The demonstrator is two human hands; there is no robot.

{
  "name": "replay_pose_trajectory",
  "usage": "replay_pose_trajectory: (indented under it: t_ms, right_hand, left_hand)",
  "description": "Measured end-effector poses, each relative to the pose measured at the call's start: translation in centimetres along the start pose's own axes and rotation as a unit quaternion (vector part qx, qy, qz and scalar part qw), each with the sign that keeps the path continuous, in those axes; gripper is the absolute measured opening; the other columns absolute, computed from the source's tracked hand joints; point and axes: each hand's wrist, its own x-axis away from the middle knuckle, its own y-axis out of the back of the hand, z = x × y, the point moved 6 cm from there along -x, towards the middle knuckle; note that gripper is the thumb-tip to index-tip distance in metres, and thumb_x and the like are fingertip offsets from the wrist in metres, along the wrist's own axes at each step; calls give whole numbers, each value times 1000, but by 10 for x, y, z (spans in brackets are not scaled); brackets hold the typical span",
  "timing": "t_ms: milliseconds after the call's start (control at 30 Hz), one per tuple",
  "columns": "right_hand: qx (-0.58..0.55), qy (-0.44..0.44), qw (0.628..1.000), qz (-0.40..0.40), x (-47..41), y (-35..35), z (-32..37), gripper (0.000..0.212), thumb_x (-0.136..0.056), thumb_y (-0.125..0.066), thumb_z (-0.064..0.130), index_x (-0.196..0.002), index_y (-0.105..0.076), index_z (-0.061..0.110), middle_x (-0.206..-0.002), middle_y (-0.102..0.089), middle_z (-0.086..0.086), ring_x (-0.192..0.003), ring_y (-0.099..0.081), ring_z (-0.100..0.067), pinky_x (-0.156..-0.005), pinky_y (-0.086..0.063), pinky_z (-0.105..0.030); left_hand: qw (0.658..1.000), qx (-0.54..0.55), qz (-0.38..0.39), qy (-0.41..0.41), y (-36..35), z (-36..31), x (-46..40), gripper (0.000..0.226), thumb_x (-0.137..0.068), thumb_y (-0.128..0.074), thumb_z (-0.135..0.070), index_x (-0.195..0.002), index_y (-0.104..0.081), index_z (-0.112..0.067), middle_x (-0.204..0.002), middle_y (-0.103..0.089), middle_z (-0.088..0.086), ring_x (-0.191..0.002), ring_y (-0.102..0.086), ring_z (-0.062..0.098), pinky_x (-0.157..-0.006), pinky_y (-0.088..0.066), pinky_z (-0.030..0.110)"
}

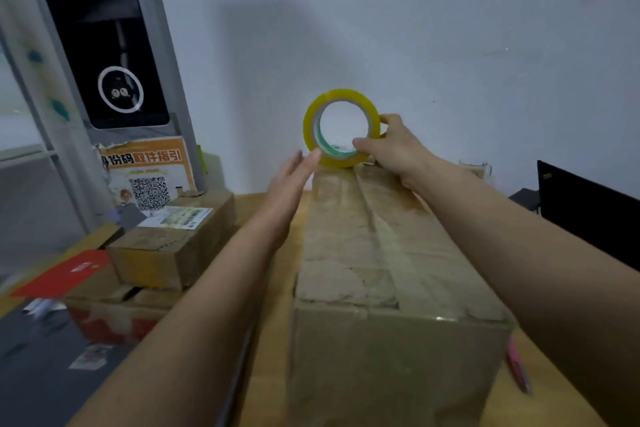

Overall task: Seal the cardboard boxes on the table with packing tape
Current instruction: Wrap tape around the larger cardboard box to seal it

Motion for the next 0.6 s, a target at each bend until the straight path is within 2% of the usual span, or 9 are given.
replay_pose_trajectory:
  t_ms: [67, 133, 200, 267, 333, 400, 467, 533, 600]
  right_hand:
    - [49, 3, 999, -3, 0, -15, 12, 40, -85, -63, 26, -119, -48, 11, -95, -59, -6, -84, -59, -21, -67, -46, -31]
    - [86, 8, 996, -7, 1, -25, 19, 15, -85, -56, 24, -91, -53, 11, -73, -51, -2, -68, -51, -21, -52, -36, -30]
    - [97, 14, 995, -2, -1, -32, 23, 17, -86, -52, 22, -74, -45, 13, -64, -42, -1, -56, -40, -21, -47, -28, -30]
    - [104, 19, 994, -12, -3, -32, 23, 14, -88, -49, 20, -77, -44, 12, -69, -43, -3, -62, -41, -23, -50, -28, -30]
    - [73, 9, 996, -57, -6, -23, 17, 10, -92, -45, 19, -96, -45, 10, -83, -45, -8, -75, -44, -23, -59, -32, -29]
    - [32, 3, 994, -102, -5, -12, 7, 20, -94, -42, 20, -110, -44, 8, -93, -47, -9, -81, -46, -24, -64, -34, -30]
    - [13, 10, 991, -136, -2, -6, 1, 31, -96, -42, 23, -120, -41, 3, -102, -50, -8, -85, -48, -23, -64, -34, -31]
    - [-19, -6, 988, -150, 1, -7, -6, 37, -96, -45, 29, -124, -40, 5, -106, -49, -5, -92, -49, -23, -69, -35, -31]
    - [-38, -27, 989, -140, -3, -12, -11, 26, -91, -54, 33, -105, -47, 12, -99, -45, -4, -92, -45, -25, -73, -34, -31]
  left_hand:
    - [999, -9, 8, -35, 4, -23, -15, 76, -75, -84, -23, -141, -49, -14, -130, -64, 1, -114, -64, 11, -96, -52, 27]
    - [1000, -21, 22, -2, 10, -19, -25, 92, -57, -86, -19, -139, -47, -12, -126, -66, 7, -110, -66, 18, -89, -56, 32]
    - [998, -31, 42, 30, 14, -10, -26, 99, -49, -86, -26, -139, -47, -14, -130, -63, 9, -113, -64, 22, -94, -53, 39]
    - [996, -50, 65, 46, 17, -4, -30, 111, -40, -85, -38, -141, -45, -16, -134, -61, 5, -119, -61, 22, -104, -48, 45]
    - [988, -120, 88, 46, 21, -7, -33, 126, -37, -80, -49, -149, -36, -15, -144, -53, -2, -128, -53, 15, -111, -42, 42]
    - [977, -175, 110, 58, 21, -9, -31, 137, -38, -76, -56, -156, -21, -13, -153, -41, -7, -136, -43, 11, -116, -34, 38]
    - [973, -188, 114, 68, 21, -8, -29, 134, -46, -77, -54, -158, -15, -14, -157, -36, -9, -139, -39, 11, -115, -34, 36]
    - [964, -223, 115, 87, 20, -8, -29, 117, -65, -78, -48, -158, -15, -17, -157, -35, -12, -135, -41, 11, -104, -41, 32]
    - [948, -284, 111, 97, 21, -15, -34, 90, -82, -73, -42, -154, -25, -18, -145, -45, -15, -120, -47, 10, -75, -40, 25]
